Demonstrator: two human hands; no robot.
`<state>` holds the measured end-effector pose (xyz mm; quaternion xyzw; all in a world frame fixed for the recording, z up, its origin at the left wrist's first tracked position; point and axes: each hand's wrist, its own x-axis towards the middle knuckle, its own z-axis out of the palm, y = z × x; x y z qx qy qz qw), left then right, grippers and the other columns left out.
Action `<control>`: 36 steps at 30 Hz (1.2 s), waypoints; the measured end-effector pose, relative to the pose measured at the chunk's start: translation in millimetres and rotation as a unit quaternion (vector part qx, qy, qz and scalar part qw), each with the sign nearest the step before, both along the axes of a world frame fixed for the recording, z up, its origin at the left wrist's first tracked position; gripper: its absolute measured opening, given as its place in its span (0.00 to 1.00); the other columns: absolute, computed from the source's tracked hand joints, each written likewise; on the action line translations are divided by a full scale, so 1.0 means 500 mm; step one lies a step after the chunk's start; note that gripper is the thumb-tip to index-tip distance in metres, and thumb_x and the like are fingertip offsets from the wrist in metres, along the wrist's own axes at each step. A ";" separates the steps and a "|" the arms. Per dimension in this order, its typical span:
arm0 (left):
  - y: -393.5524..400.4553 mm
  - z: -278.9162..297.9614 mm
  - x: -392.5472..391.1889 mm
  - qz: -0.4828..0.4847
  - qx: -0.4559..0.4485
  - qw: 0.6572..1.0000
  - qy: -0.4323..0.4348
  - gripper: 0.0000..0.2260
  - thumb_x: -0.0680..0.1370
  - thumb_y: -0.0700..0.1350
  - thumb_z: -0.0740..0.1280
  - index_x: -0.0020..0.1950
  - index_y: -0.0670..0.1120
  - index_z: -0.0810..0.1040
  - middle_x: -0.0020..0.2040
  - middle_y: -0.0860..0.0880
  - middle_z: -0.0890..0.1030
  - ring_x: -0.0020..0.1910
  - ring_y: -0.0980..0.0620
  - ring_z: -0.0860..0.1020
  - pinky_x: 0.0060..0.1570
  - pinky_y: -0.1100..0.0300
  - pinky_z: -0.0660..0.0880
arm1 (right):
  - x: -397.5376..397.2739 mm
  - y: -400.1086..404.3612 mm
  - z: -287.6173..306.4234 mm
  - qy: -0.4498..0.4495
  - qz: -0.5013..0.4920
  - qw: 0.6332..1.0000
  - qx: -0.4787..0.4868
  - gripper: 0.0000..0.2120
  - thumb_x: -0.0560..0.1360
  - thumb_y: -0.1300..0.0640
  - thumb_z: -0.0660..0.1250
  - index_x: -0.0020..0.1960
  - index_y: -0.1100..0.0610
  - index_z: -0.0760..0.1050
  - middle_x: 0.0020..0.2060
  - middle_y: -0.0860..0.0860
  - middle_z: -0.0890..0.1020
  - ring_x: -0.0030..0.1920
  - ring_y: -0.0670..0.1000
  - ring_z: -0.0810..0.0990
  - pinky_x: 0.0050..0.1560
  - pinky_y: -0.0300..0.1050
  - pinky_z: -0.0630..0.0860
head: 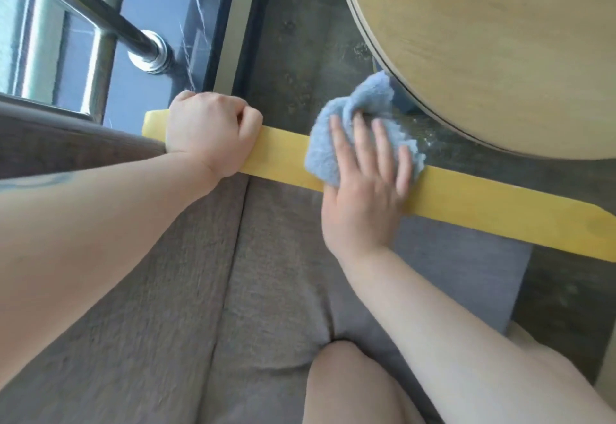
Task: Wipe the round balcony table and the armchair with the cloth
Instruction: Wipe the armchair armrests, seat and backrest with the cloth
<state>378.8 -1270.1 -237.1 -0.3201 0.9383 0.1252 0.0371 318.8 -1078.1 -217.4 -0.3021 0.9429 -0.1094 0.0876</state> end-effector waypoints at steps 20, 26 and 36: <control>-0.001 0.008 -0.006 0.002 -0.014 1.000 -0.010 0.18 0.76 0.48 0.52 0.28 0.46 0.69 0.27 0.47 0.68 0.30 0.48 0.65 0.42 0.56 0.60 | -0.023 0.091 -0.005 0.017 -0.052 0.998 0.034 0.31 0.73 0.52 0.56 0.76 0.46 0.59 0.75 0.48 0.62 0.76 0.51 0.56 0.74 0.55 0.47; 0.083 0.000 -0.028 0.133 -0.032 0.990 -0.028 0.18 0.79 0.47 0.52 0.54 0.49 0.81 0.59 0.47 0.77 0.63 0.44 0.68 0.72 0.50 0.48 | -0.053 0.216 -0.006 0.004 0.140 0.988 0.057 0.34 0.73 0.57 0.56 0.77 0.47 0.55 0.76 0.49 0.60 0.77 0.52 0.54 0.75 0.55 0.49; 0.197 -0.010 -0.094 0.331 -0.014 0.943 -0.004 0.27 0.79 0.48 0.52 0.78 0.47 0.55 0.79 0.51 0.51 0.78 0.51 0.45 0.75 0.47 0.40 | -0.067 0.259 -0.005 -0.005 0.137 0.989 0.053 0.35 0.73 0.60 0.59 0.78 0.47 0.52 0.77 0.48 0.56 0.77 0.51 0.51 0.75 0.55 0.48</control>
